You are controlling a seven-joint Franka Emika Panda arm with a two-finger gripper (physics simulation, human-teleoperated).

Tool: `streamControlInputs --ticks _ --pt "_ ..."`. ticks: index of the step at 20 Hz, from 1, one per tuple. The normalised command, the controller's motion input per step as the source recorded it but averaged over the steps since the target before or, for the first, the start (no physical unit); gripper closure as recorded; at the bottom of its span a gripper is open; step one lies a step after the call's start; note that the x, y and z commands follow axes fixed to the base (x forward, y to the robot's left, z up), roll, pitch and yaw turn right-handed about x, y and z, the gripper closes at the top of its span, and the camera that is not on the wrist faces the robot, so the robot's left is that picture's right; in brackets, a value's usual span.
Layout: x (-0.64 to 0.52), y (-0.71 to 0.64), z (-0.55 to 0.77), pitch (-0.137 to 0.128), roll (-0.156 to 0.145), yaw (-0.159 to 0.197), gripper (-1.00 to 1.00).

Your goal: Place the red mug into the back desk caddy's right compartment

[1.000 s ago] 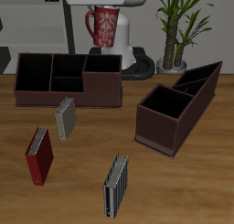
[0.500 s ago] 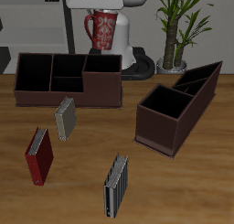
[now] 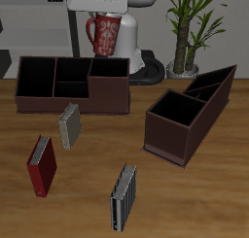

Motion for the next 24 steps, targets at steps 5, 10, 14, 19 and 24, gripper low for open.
streamControlInputs --ticks 5,10,14,19,24 --pt "0.06 0.03 -0.22 0.041 -0.016 0.01 1.0" --pt "0.01 0.07 -0.22 0.039 0.007 0.028 1.0" --pt "-0.02 -0.05 -0.18 0.022 -0.016 0.017 1.0" --pt "0.06 0.0 -0.22 0.033 -0.007 0.016 1.0" --pt "0.08 0.14 -0.22 0.033 0.022 0.022 1.0"
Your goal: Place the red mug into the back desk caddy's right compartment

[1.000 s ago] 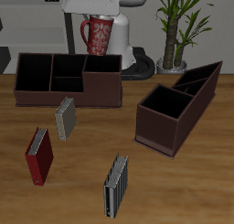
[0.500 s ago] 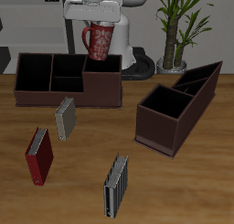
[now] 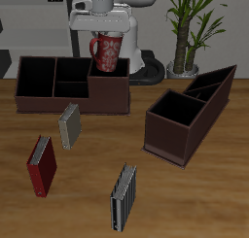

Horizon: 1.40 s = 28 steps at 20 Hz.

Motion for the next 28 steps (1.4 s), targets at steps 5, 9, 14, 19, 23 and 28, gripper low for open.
streamControlInputs --ticks 5,9,14,19,23,28 --pt "0.01 0.07 -0.13 0.027 0.02 0.017 1.0" --pt "0.0 -0.01 -0.21 0.034 0.006 0.007 1.0" --pt "0.06 -0.01 -0.19 0.031 0.004 0.013 1.0" --pt "0.02 0.06 -0.16 0.027 0.012 0.013 1.0" --pt "0.01 0.01 -0.23 0.035 0.002 -0.001 1.0" --pt "-0.04 0.01 -0.2 0.033 -0.002 -0.007 1.0"
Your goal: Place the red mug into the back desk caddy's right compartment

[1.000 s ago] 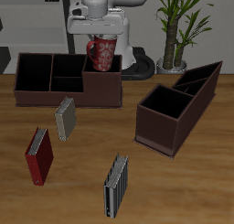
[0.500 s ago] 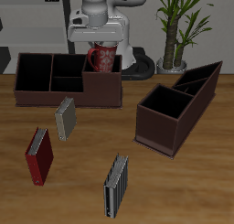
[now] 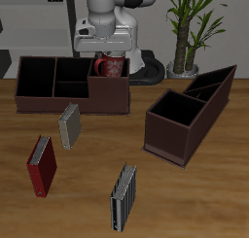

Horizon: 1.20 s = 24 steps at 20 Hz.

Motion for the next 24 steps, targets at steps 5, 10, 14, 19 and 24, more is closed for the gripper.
streamControlInputs --ticks 5,10,14,19,24 --pt "0.03 -0.07 -0.21 0.032 -0.014 -0.003 1.0" --pt "0.06 -0.02 -0.32 0.056 -0.004 0.018 1.0" --pt "0.07 -0.06 -0.22 0.049 0.037 -0.016 1.0" --pt "0.03 0.01 -0.07 0.046 0.013 -0.016 -1.0" --pt "0.01 0.01 0.14 -0.021 0.007 0.003 -1.0"
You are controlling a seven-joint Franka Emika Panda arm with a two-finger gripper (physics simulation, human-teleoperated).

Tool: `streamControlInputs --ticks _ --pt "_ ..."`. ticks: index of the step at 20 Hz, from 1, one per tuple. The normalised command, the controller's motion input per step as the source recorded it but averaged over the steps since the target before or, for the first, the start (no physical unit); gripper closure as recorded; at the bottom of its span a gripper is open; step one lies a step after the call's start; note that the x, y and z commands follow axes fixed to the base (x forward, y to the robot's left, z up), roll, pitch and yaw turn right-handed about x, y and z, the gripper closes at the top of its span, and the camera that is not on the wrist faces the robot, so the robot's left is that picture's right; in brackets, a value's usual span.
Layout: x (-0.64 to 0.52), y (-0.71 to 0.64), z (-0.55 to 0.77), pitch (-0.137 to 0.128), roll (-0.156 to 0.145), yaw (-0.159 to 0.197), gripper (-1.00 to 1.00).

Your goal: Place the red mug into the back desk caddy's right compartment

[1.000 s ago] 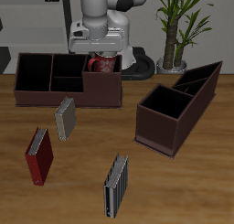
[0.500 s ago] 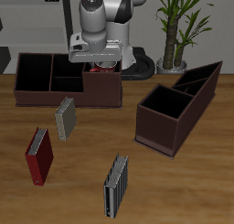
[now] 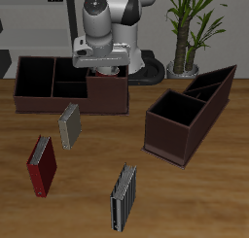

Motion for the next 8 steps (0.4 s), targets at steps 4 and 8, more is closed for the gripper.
streamControlInputs --ticks 4,8 --pt "0.05 -0.01 0.17 -0.021 -0.001 -0.011 -1.0" --pt "0.09 0.11 0.25 -0.028 0.036 0.006 -1.0"
